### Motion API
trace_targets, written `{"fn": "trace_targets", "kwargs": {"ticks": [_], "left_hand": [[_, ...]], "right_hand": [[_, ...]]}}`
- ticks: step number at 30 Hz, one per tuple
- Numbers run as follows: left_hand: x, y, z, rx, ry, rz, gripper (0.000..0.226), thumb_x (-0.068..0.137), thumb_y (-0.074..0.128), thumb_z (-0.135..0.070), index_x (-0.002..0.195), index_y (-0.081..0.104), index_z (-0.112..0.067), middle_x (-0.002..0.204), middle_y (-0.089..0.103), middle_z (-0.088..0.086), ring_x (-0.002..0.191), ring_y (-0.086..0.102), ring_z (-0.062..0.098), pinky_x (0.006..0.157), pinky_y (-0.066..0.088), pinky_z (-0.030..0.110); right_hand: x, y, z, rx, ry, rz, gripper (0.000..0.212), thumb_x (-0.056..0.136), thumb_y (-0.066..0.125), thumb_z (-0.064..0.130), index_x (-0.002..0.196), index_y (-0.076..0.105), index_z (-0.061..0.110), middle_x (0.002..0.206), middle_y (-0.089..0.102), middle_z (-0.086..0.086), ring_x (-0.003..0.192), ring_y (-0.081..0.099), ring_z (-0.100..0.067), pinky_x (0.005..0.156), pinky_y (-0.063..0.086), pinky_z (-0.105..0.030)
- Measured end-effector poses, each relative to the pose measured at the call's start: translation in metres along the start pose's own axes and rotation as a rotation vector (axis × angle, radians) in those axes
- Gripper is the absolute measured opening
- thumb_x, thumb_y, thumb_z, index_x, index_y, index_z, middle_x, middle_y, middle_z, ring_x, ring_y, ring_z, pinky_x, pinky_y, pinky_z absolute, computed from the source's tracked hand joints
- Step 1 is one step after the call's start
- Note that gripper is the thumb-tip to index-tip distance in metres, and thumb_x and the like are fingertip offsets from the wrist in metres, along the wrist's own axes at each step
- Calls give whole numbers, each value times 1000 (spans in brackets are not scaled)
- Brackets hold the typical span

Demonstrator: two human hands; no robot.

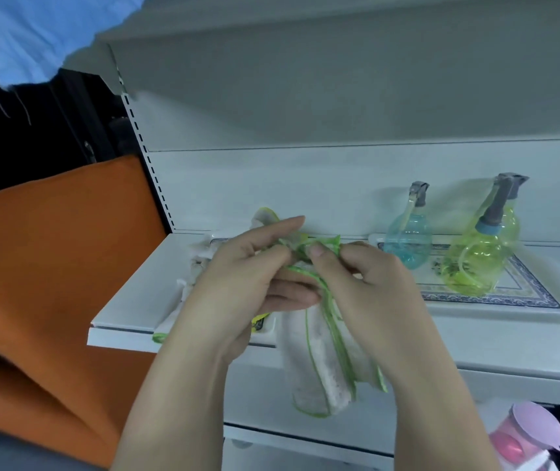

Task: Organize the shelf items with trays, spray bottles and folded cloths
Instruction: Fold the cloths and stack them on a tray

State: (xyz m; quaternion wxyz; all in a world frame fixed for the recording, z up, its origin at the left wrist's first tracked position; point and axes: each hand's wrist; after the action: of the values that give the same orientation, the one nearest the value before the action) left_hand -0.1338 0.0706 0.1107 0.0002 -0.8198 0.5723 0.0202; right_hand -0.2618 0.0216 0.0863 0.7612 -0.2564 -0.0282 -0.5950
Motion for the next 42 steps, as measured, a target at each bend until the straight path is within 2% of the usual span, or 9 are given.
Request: {"fn": "trace_targets", "kwargs": {"ticks": [5,12,16,20,22,25,30,34,42], "left_hand": [[-5,-2,3,-93,12,-127,37,98,44,0,116,70,-18,79,76,16,69,75,22,60,59,27],[-12,2,8,89,91,-157,25,98,53,-11,101,77,-19,76,77,3,58,63,10,63,59,27],[-12,-7,9,429,380,-344,17,85,66,-25,76,76,-35,71,56,-8,60,48,1,58,40,19],[-17,-14,9,417,543,-167,12,83,77,-28,74,74,-35,100,56,-11,92,54,-6,76,41,10],[-21,-16,7,359,558,-39,11,82,74,-35,72,74,-30,103,65,-11,103,59,1,80,43,14],[-20,-16,9,394,509,16,18,86,66,-41,81,74,-26,90,70,3,84,62,22,69,46,24],[-17,-15,6,285,446,16,11,94,65,-26,84,68,-21,78,63,0,67,43,22,55,34,24],[-20,-21,6,291,474,103,13,79,75,-38,85,74,-27,87,61,27,70,47,47,59,34,39],[-15,-23,6,501,415,121,25,74,85,-38,73,64,-26,63,48,-2,53,42,12,48,39,23]], "right_hand": [[-7,-3,-4,-28,-53,293,12,83,66,46,79,64,35,100,57,20,91,55,9,71,37,-5],[-9,-2,-11,96,-77,140,20,99,55,25,103,71,36,94,68,14,89,58,2,72,39,-6],[-11,-4,-9,156,-77,93,22,100,53,24,87,66,37,72,62,19,69,54,-2,60,38,-11],[-10,-9,-10,208,-84,56,17,99,53,30,89,66,33,76,63,-7,73,57,-25,65,44,-35],[-10,-13,-6,254,-96,60,23,100,53,25,82,66,31,61,59,8,57,50,-9,59,38,-25],[-8,-16,-5,247,-117,86,25,100,54,22,78,64,29,56,53,22,56,48,2,56,35,-14],[-4,-22,-7,237,-109,79,26,99,55,28,77,64,35,57,47,9,56,42,-8,53,32,-21],[-2,-25,-11,297,-95,68,21,99,55,29,82,67,31,69,48,-19,63,42,-16,62,33,-32],[0,-40,-14,333,-88,1,22,99,55,27,80,65,24,72,44,-19,67,39,-15,64,30,-33]]}}
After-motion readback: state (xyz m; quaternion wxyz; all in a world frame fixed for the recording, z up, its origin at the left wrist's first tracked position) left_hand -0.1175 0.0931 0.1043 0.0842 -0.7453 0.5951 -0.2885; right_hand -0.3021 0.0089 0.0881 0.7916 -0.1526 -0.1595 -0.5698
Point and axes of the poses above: each hand's wrist, its own x-axis towards the middle knuckle, its own y-axis out of the palm, z = x × y
